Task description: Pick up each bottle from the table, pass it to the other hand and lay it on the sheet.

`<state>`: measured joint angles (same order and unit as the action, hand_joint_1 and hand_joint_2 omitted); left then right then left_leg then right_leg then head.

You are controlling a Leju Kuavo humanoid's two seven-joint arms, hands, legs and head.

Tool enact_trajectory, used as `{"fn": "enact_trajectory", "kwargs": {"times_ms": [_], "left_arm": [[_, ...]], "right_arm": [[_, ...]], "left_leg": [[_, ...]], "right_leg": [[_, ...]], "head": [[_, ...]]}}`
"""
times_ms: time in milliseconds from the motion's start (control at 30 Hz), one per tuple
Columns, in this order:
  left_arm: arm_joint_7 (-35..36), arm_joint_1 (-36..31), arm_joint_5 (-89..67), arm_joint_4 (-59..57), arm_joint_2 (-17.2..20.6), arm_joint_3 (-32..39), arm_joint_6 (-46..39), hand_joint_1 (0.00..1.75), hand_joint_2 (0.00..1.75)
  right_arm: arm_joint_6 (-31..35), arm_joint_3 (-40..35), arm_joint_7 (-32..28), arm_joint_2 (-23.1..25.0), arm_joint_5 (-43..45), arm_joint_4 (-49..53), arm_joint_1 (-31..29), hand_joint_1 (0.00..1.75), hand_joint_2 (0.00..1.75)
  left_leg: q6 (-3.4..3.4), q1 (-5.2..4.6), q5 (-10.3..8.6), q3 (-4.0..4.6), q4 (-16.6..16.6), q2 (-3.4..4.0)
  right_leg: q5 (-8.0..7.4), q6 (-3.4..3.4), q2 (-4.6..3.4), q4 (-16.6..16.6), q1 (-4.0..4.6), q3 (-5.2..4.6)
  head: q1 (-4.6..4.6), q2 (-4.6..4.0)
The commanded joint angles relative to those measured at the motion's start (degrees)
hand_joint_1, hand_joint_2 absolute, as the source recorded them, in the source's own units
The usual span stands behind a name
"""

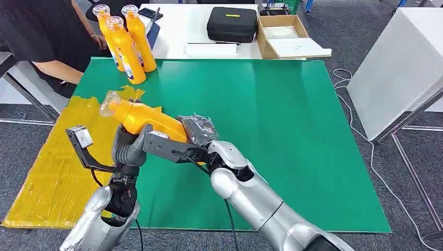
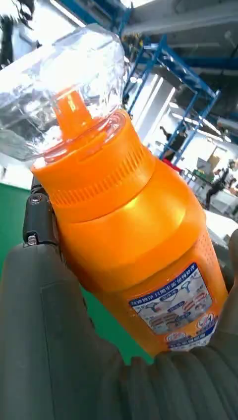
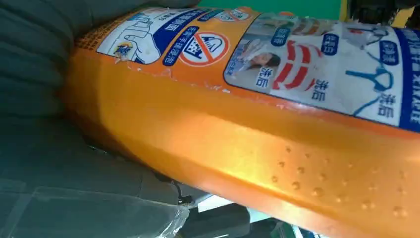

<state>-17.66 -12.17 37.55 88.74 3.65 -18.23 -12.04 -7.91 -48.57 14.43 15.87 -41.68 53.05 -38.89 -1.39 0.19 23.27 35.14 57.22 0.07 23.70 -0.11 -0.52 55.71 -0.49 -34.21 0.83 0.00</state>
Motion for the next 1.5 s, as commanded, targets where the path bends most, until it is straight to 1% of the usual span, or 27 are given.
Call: {"fn": "enact_trajectory", "kwargs": {"times_ms": [33, 100, 167, 200, 267, 300, 333, 433, 500, 600, 633, 667, 700, 767, 1067, 1133, 1167, 1200, 1400, 1467, 1500], "left_arm": [[0.65, 0.33, -0.51, 2.29, -2.08, -0.20, 0.07, 0.00, 1.75], [0.65, 0.28, -0.50, 2.22, -2.06, -0.10, 0.06, 0.00, 1.75], [0.84, 0.69, -0.68, 2.48, -2.36, 0.06, 0.41, 0.00, 1.75], [1.04, 1.30, -0.96, 3.07, -2.62, -0.03, 0.82, 0.00, 1.75], [1.11, 1.62, -1.26, 3.55, -3.18, -0.58, 0.99, 0.00, 1.75], [1.16, 1.66, -1.54, 3.86, -3.26, -0.94, 1.02, 0.00, 1.75], [1.20, 1.54, -1.73, 3.98, -3.40, -1.07, 0.93, 0.00, 1.75], [1.30, 1.53, -2.16, 4.40, -3.87, -0.55, 0.41, 0.00, 1.75], [1.44, 1.81, -2.48, 4.72, -4.06, -0.24, 0.21, 0.00, 1.75], [2.02, 2.21, -2.83, 4.85, -4.54, 0.00, 0.13, 0.00, 1.75], [2.20, 2.12, -2.83, 4.76, -4.49, -0.16, 0.34, 0.03, 1.75], [2.28, 2.07, -2.66, 4.60, -4.56, -0.25, 0.53, 1.05, 1.75], [2.37, 1.89, -2.28, 4.50, -4.48, -0.42, 1.00, 1.75, 1.75], [2.47, 1.63, -1.70, 4.44, -4.61, -0.70, 1.43, 1.75, 1.75], [2.59, 1.04, -1.20, 4.48, -5.19, -1.75, 1.53, 1.75, 1.75], [2.67, 0.90, -1.21, 4.43, -5.17, -1.83, 1.53, 1.75, 1.75], [2.67, 0.90, -1.21, 4.43, -5.17, -1.83, 1.53, 1.75, 1.75], [2.68, 0.81, -1.21, 4.39, -5.20, -1.88, 1.53, 1.75, 1.75], [2.58, 0.88, -1.17, 4.50, -5.24, -1.73, 1.33, 1.75, 1.75], [2.50, 1.04, -1.12, 4.58, -5.16, -1.51, 1.24, 1.75, 1.75], [1.94, 2.26, -0.91, 5.34, -4.61, 0.58, 0.74, 1.75, 1.75]], "right_arm": [[-0.86, -4.61, 0.05, 1.74, -0.40, -4.63, -2.26, 1.75, 1.75], [-0.89, -4.57, 0.04, 1.65, -0.42, -4.63, -2.32, 1.75, 1.75], [-1.03, -4.37, -0.10, 1.75, -0.55, -4.74, -2.23, 1.75, 1.75], [-1.26, -4.27, -0.19, 1.91, -0.79, -4.94, -2.16, 1.75, 1.75], [-1.31, -4.31, -0.18, 2.20, -0.95, -5.10, -2.00, 1.75, 1.75], [-1.45, -4.51, -0.13, 2.46, -1.14, -5.24, -1.90, 1.75, 1.75], [-1.74, -4.83, -0.10, 2.73, -1.37, -5.36, -1.76, 1.75, 1.75], [-2.93, -7.63, 0.02, 3.53, -3.60, -4.07, 0.17, 1.75, 1.75], [-3.22, -8.62, 0.23, 3.90, -4.10, -3.09, 1.35, 1.75, 1.75], [-3.65, -10.41, 0.64, 4.12, -4.66, -1.56, 2.10, 1.75, 1.75], [-3.84, -10.57, 0.78, 4.13, -4.53, -1.30, 2.05, 1.75, 1.75], [-4.03, -10.80, 0.98, 4.13, -4.43, -0.93, 1.88, 1.75, 1.75], [-4.22, -11.07, 1.01, 4.13, -4.25, -0.72, 1.71, 1.75, 1.75], [-4.56, -11.61, 1.19, 4.13, -4.13, -0.22, 1.48, 1.75, 1.75], [-6.08, -15.31, 2.47, 4.13, -2.09, 0.70, 1.31, 1.75, 1.75], [-6.16, -15.87, 2.54, 4.13, -1.78, 1.02, 1.36, 1.75, 1.75], [-6.16, -15.87, 2.54, 4.13, -1.78, 1.02, 1.36, 1.75, 1.75], [-6.27, -16.39, 2.81, 4.13, -1.26, 1.32, 1.19, 1.75, 1.75], [-5.65, -16.94, 3.01, 4.13, -0.40, 0.60, 0.65, 1.75, 1.75], [-5.40, -16.61, 3.05, 4.13, -0.14, 0.48, 0.73, 1.75, 1.75], [-2.49, -12.95, 4.03, 3.96, 0.28, -0.38, 1.32, 0.00, 0.00]], "left_leg": [[0.10, 0.01, 0.09, -0.20, 0.05, -0.12], [0.05, 0.02, 0.02, -0.05, 0.01, -0.07], [0.10, 0.01, 0.09, -0.18, 0.06, -0.12], [0.07, 0.01, 0.04, -0.10, 0.02, -0.08], [0.15, 0.01, 0.20, -0.37, 0.11, -0.09], [0.06, -0.01, 0.04, -0.09, 0.00, -0.10], [0.08, -0.01, 0.07, -0.15, 0.02, -0.11], [0.08, 0.00, 0.07, -0.14, 0.02, -0.11], [0.15, 0.02, 0.18, -0.36, 0.02, -0.10], [0.09, 0.02, 0.07, -0.17, -0.02, -0.06], [0.11, 0.02, 0.09, -0.19, 0.00, -0.12], [0.12, 0.02, 0.11, -0.24, 0.01, -0.16], [0.15, 0.05, 0.16, -0.29, 0.05, -0.12], [0.07, 0.03, 0.01, -0.02, 0.01, -0.12], [0.10, 0.02, 0.09, -0.14, 0.05, -0.19], [0.06, 0.01, 0.02, -0.03, 0.01, -0.14], [0.15, 0.03, 0.17, -0.27, 0.09, -0.24], [0.09, 0.03, 0.06, -0.08, 0.04, -0.18], [0.13, 0.01, 0.10, -0.19, 0.06, -0.23], [0.09, 0.02, 0.04, -0.07, 0.03, -0.19], [0.09, 0.02, 0.04, -0.09, 0.02, -0.18]], "right_leg": [[0.11, -0.02, 0.16, 0.03, 0.01, 0.24], [0.03, -0.01, 0.08, -0.01, 0.02, 0.08], [0.11, -0.01, 0.15, 0.03, 0.02, 0.24], [0.05, -0.01, 0.09, 0.00, 0.02, 0.14], [0.20, -0.01, 0.14, 0.04, 0.02, 0.43], [0.06, -0.01, 0.11, -0.01, -0.01, 0.13], [0.10, -0.01, 0.14, 0.00, 0.00, 0.20], [0.10, -0.02, 0.13, 0.00, 0.01, 0.19], [0.19, -0.05, 0.14, -0.01, 0.03, 0.40], [0.07, -0.03, 0.08, -0.05, 0.02, 0.19], [0.11, -0.03, 0.15, -0.02, 0.02, 0.23], [0.14, -0.04, 0.20, -0.02, 0.03, 0.30], [0.17, -0.04, 0.17, 0.00, 0.06, 0.33], [0.04, -0.02, 0.13, -0.02, 0.03, 0.05], [0.14, -0.03, 0.22, 0.02, 0.03, 0.20], [0.06, -0.02, 0.16, -0.01, 0.02, 0.06], [0.23, -0.04, 0.29, 0.05, 0.03, 0.35], [0.10, -0.03, 0.21, 0.00, 0.04, 0.14], [0.17, -0.04, 0.28, 0.04, 0.02, 0.25], [0.09, -0.03, 0.22, 0.00, 0.02, 0.12], [0.09, -0.03, 0.21, -0.01, 0.03, 0.13]], "head": [[-0.04, 0.00], [-0.02, 0.00], [-0.06, 0.00], [-0.04, 0.00], [-0.04, 0.00], [-0.04, 0.00], [-0.04, 0.00], [-0.04, 0.00], [-0.02, 0.00], [-0.02, 0.00], [-0.04, 0.00], [-0.02, 0.00], [-0.04, 0.00], [-0.06, 0.00], [-0.04, 0.00], [-0.04, 0.00], [-0.04, 0.00], [-0.04, 0.00], [-0.04, 0.00], [-0.04, 0.00], [-0.02, 0.00]]}}
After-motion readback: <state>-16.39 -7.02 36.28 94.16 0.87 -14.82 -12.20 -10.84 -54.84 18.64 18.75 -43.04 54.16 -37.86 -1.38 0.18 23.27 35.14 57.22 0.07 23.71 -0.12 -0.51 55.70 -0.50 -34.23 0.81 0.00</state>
